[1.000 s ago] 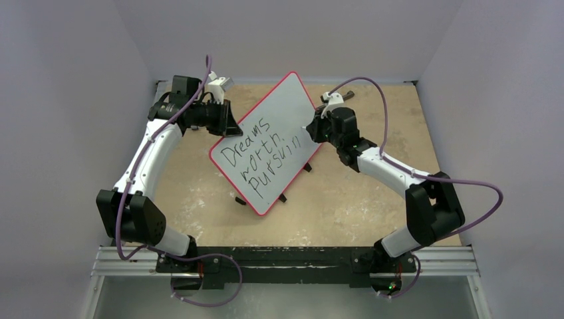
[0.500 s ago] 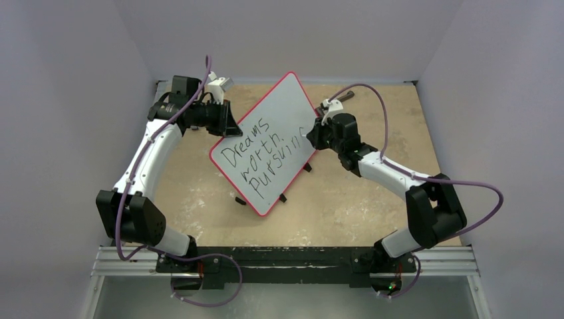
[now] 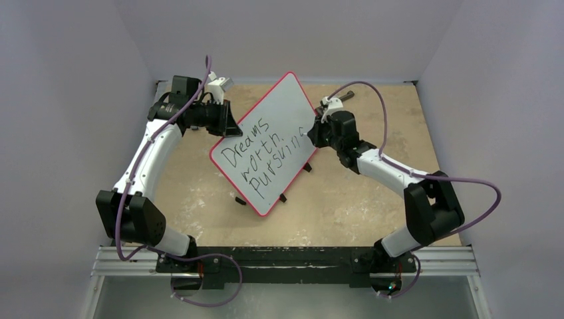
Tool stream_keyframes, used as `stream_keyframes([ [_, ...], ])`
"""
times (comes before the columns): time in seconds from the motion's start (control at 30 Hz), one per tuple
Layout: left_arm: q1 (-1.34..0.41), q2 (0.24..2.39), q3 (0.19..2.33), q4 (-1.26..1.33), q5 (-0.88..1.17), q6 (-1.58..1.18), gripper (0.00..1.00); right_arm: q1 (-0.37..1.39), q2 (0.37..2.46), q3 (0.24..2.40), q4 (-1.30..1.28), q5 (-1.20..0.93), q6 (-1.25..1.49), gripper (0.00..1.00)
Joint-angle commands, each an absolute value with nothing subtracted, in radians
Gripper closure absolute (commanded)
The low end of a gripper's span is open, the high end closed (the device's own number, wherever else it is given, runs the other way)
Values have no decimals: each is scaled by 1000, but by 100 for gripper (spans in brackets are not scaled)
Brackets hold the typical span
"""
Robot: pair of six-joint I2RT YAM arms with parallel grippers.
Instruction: Write a sentence on the whiteboard
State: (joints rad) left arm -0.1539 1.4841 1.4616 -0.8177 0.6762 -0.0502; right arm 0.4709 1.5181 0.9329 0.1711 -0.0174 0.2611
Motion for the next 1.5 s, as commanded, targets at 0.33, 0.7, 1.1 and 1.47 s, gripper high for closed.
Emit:
stream_keyframes([
  [0.33,-172,1445,1497,-788,680,-9,100,472,1566,1061,166,8,257,100],
  [0.7,-172,1445,1497,-787,684,-12,100,471,1550,1025,187,2,257,100],
  [1.1,-173,1440,1497,-787,681,-10,100,472,1550,1019,186,2,256,100],
  [1.47,-173,1435,1496,-787,684,-9,100,472,1543,983,169,2,254,100],
])
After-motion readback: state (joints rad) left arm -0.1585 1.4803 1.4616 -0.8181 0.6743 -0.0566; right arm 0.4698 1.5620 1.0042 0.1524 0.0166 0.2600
